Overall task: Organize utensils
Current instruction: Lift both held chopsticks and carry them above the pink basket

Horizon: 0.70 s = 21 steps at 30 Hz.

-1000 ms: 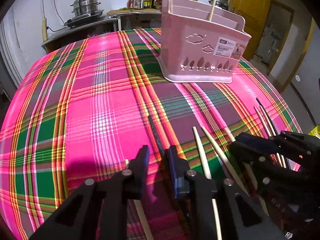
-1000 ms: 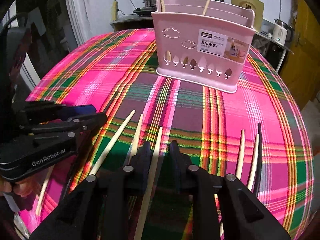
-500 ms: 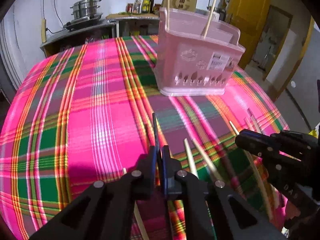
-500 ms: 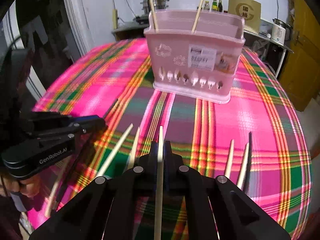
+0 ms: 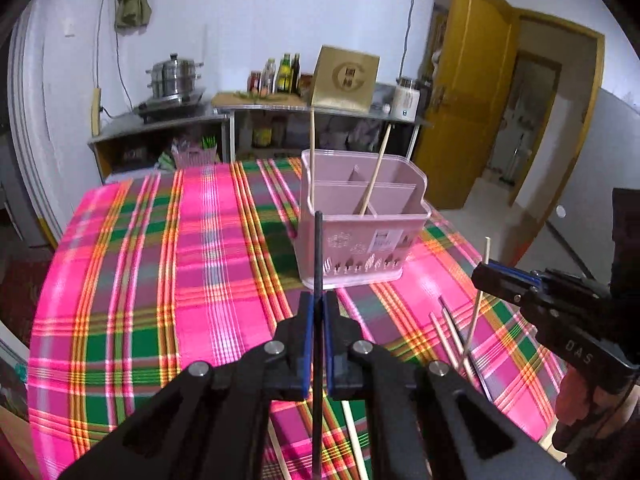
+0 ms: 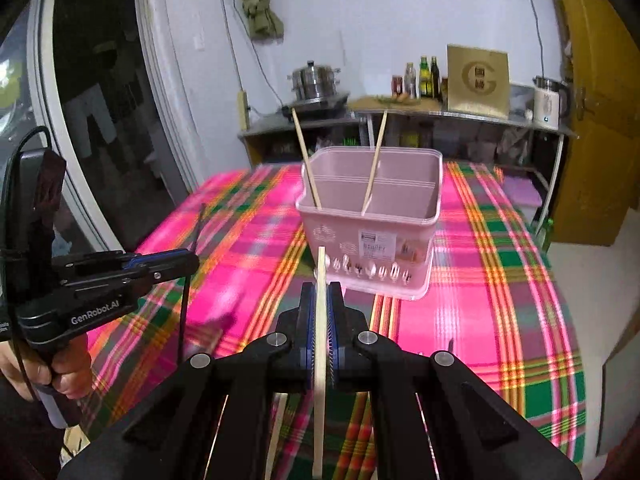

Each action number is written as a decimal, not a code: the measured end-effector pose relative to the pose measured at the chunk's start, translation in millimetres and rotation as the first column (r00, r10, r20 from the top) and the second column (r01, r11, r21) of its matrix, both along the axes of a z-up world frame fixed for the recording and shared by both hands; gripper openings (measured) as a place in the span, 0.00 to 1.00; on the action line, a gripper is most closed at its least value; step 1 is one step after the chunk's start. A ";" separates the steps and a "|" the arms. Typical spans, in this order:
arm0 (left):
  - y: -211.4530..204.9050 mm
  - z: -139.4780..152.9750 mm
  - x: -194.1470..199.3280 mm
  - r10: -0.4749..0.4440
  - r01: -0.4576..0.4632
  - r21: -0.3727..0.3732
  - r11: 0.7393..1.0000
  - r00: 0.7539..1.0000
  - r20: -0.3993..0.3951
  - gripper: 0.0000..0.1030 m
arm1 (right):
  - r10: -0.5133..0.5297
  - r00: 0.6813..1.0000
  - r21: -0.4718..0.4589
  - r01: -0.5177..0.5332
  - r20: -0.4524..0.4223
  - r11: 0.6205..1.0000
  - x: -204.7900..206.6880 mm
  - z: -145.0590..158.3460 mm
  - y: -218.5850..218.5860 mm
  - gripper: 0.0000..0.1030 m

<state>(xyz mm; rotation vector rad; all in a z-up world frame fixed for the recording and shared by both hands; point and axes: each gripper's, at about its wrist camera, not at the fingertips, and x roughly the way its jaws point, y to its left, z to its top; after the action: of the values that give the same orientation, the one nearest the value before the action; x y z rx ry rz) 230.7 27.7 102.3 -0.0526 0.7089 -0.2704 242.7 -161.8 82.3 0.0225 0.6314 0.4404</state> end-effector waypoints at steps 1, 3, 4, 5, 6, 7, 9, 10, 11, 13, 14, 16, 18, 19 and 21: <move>0.2 3.9 -2.2 0.000 0.000 -0.003 1.000 1.000 0.009 0.05 | -0.002 1.000 0.004 0.002 0.009 1.000 -2.0 3.5 -1.8 0.05; 1.1 9.9 -5.8 -0.001 0.001 -0.001 1.000 1.000 0.024 0.05 | -0.004 1.000 0.011 0.003 0.024 1.000 -6.0 9.1 -4.1 0.05; 1.5 12.4 -7.7 0.001 -0.001 -0.001 1.000 1.000 0.029 0.05 | -0.005 1.000 0.013 0.005 0.029 1.000 -7.1 11.1 -5.5 0.05; 1.7 13.6 -9.5 0.000 0.000 -0.003 1.000 1.000 0.031 0.05 | -0.006 0.999 0.015 0.005 0.032 1.000 -7.8 11.6 -7.1 0.05; 2.2 14.5 -11.4 0.001 -0.001 -0.004 1.000 0.999 0.032 0.05 | -0.006 0.999 0.015 0.006 0.034 1.000 -9.0 12.2 -7.2 0.05; 1.9 14.2 -12.9 0.001 -0.001 -0.004 1.000 0.999 0.033 0.05 | -0.005 0.999 0.015 0.004 0.034 1.000 -9.9 12.3 -7.6 0.05; 2.0 13.3 -17.3 0.001 -0.001 -0.005 1.000 0.999 0.036 0.05 | -0.004 0.999 0.010 0.004 0.034 1.000 -13.0 11.3 -8.2 0.05; 2.7 12.6 -20.5 0.000 0.000 -0.006 1.000 0.999 0.038 0.05 | -0.003 0.999 0.010 0.003 0.033 1.000 -14.3 10.3 -9.2 0.05; 3.3 12.8 -23.4 0.000 0.000 -0.004 1.000 0.999 0.042 0.05 | -0.002 1.000 0.009 0.002 0.030 1.000 -15.7 9.3 -9.3 0.05; 4.4 14.5 -31.5 0.000 0.000 -0.003 1.000 0.999 0.051 0.05 | 0.000 1.000 0.005 0.000 0.031 1.000 -20.1 7.4 -11.5 0.05; 4.9 15.8 -35.0 0.000 0.000 -0.002 1.000 0.999 0.053 0.05 | 0.001 0.999 0.004 -0.001 0.034 1.000 -23.0 8.1 -11.8 0.05; 5.8 18.7 -42.6 0.001 -0.001 -0.003 1.000 0.998 0.057 0.05 | 0.004 0.999 0.004 -0.004 0.035 1.000 -27.1 8.7 -12.9 0.05; 6.4 21.2 -50.5 -0.005 0.005 -0.004 1.000 0.998 0.063 0.05 | 0.005 0.999 -0.002 -0.005 0.040 1.000 -31.4 9.2 -13.9 0.05; 6.5 22.1 -53.4 -0.006 0.006 -0.002 1.000 0.998 0.065 0.05 | 0.006 0.999 -0.001 -0.006 0.041 1.000 -33.5 9.4 -14.6 0.05; 6.9 24.0 -57.8 -0.009 0.009 0.003 1.000 0.998 0.066 0.05 | 0.008 0.999 -0.002 -0.007 0.046 1.000 -36.8 10.5 -15.6 0.05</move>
<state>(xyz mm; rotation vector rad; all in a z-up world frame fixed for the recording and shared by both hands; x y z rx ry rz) 172.9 34.5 126.2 -0.0379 0.6442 -0.2787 205.9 -177.5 92.8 0.0083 0.5863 0.4464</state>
